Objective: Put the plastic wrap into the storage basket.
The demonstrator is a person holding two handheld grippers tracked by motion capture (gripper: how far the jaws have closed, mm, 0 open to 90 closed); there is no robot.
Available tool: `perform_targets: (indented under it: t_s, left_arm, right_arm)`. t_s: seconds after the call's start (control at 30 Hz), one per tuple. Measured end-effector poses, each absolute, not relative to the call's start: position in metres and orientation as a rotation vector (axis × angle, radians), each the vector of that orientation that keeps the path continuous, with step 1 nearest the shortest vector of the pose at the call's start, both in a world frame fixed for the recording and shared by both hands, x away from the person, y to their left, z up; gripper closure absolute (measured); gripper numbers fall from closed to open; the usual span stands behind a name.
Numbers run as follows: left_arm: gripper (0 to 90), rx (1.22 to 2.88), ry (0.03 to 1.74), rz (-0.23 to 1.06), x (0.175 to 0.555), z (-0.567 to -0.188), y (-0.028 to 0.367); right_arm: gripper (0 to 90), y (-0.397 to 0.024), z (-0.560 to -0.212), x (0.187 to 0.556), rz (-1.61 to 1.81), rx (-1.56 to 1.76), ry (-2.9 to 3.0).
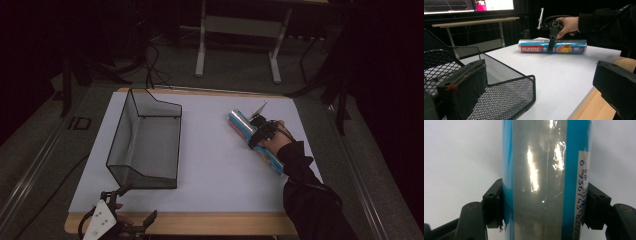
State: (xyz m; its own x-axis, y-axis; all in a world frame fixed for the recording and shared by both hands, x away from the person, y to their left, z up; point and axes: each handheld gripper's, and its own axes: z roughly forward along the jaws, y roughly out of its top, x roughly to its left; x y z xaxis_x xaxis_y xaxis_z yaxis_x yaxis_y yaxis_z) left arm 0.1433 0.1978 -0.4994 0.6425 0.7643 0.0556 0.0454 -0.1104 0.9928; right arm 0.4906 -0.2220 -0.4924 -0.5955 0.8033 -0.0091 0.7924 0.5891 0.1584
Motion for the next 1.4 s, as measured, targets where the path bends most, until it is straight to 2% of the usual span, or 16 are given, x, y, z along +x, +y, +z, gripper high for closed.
perform_targets:
  t_s: [0.27, 0.53, 0.97, 1.4]
  left_arm:
    - [0.1, 1.586, 0.686, 0.710, 0.143, -0.499, 0.196]
    - [0.1, 1.587, 0.691, 0.712, 0.144, -0.499, 0.196]
    - [0.1, 1.592, 0.685, 0.715, 0.143, -0.499, 0.196]
    - [0.1, 1.588, 0.685, 0.714, 0.143, -0.499, 0.198]
  right_arm:
    - [32.1, -0.237, -0.457, 0.486, 0.334, 1.433, 2.646]
    - [32.1, -0.229, -0.432, 0.480, 0.548, 1.494, 2.599]
    - [32.0, -0.191, -0.399, 0.473, 0.790, 1.465, 2.526]
    - [32.0, -0.122, -0.377, 0.464, 1.040, 1.439, 2.399]
